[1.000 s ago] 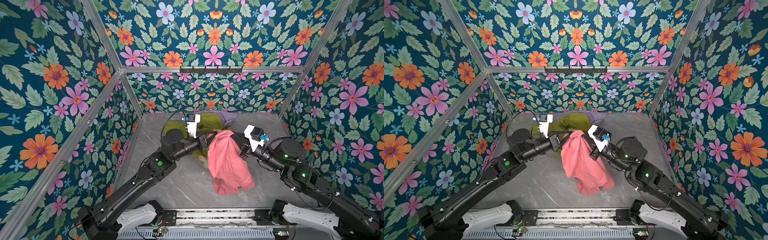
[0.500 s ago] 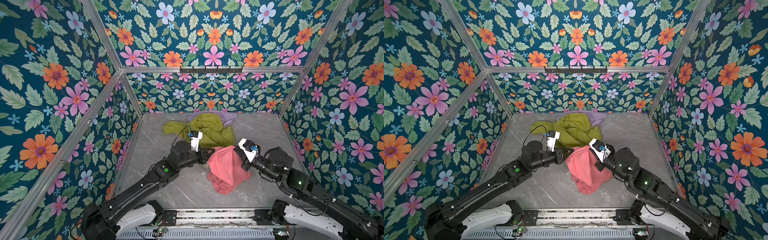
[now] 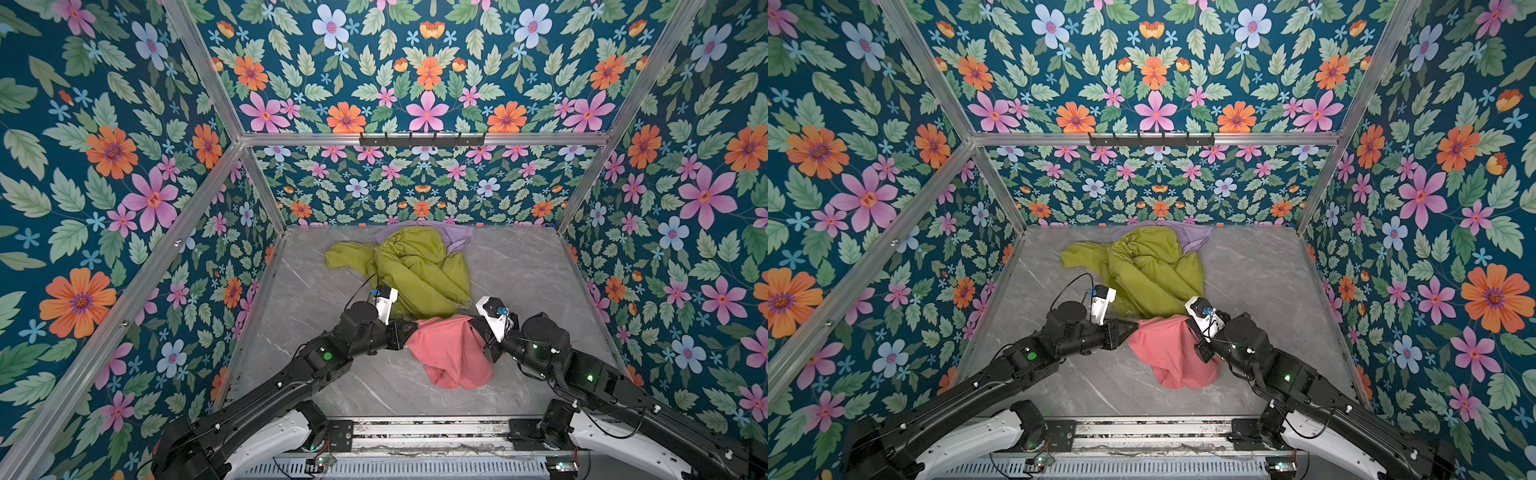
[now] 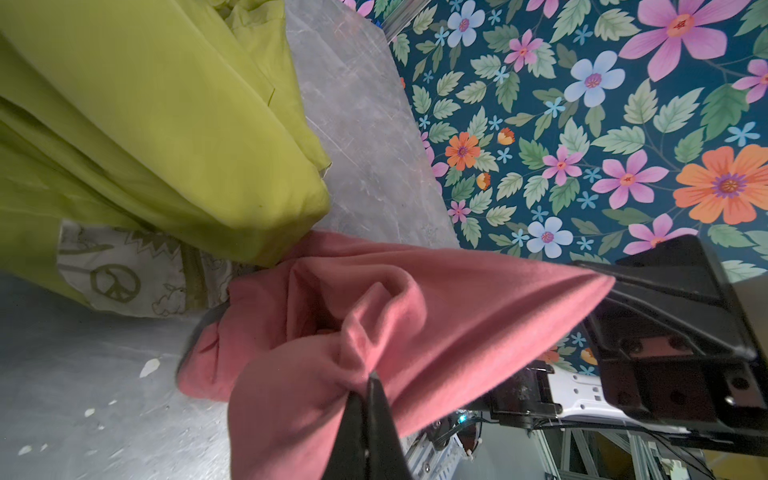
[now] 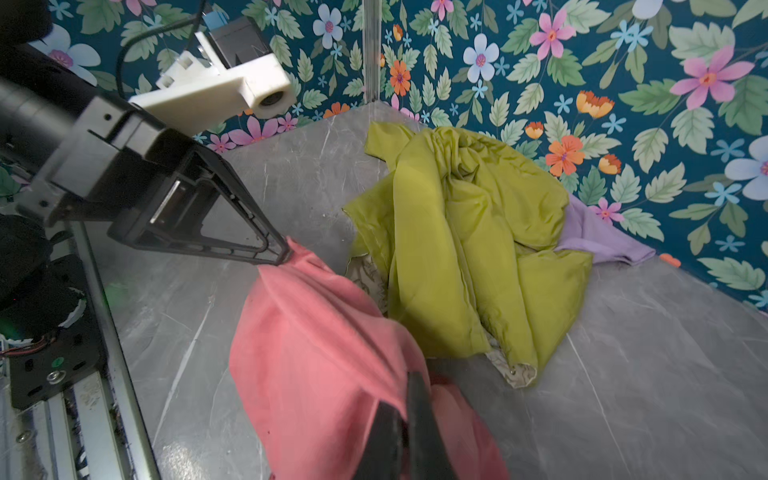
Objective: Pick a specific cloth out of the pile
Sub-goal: 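Carry the pink cloth with both grippers toward the robot and lower it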
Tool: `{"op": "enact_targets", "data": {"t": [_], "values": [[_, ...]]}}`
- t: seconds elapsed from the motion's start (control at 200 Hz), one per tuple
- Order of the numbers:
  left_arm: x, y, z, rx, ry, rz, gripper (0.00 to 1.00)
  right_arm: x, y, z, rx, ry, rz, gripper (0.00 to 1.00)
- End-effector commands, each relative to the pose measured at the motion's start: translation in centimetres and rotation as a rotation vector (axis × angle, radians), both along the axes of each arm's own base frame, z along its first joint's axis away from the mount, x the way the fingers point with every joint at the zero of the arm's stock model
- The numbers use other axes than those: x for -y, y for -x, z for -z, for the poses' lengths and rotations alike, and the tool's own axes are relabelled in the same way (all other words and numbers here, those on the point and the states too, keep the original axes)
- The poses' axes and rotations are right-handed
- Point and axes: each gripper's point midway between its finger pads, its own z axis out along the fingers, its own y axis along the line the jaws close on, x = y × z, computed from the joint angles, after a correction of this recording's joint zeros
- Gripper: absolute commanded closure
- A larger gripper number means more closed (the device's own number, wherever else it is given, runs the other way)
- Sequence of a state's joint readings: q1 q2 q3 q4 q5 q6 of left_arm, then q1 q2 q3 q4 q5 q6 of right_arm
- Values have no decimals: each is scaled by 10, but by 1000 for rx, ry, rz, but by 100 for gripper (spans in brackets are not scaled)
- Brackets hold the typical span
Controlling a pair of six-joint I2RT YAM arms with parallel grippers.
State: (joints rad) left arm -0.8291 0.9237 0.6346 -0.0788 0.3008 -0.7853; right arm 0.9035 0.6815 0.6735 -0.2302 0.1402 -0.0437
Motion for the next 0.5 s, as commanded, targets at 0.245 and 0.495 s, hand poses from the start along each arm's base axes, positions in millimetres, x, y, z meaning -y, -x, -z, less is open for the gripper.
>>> {"op": "enact_targets", "data": {"t": [0.245,0.495], "values": [[-42,14,74,-145,-200,-104,100,25,-12,23,-101,-40,196,100],[-49,20,108,-214,-248,-125,100,18,-17,78,-311,-31,253,100]]}}
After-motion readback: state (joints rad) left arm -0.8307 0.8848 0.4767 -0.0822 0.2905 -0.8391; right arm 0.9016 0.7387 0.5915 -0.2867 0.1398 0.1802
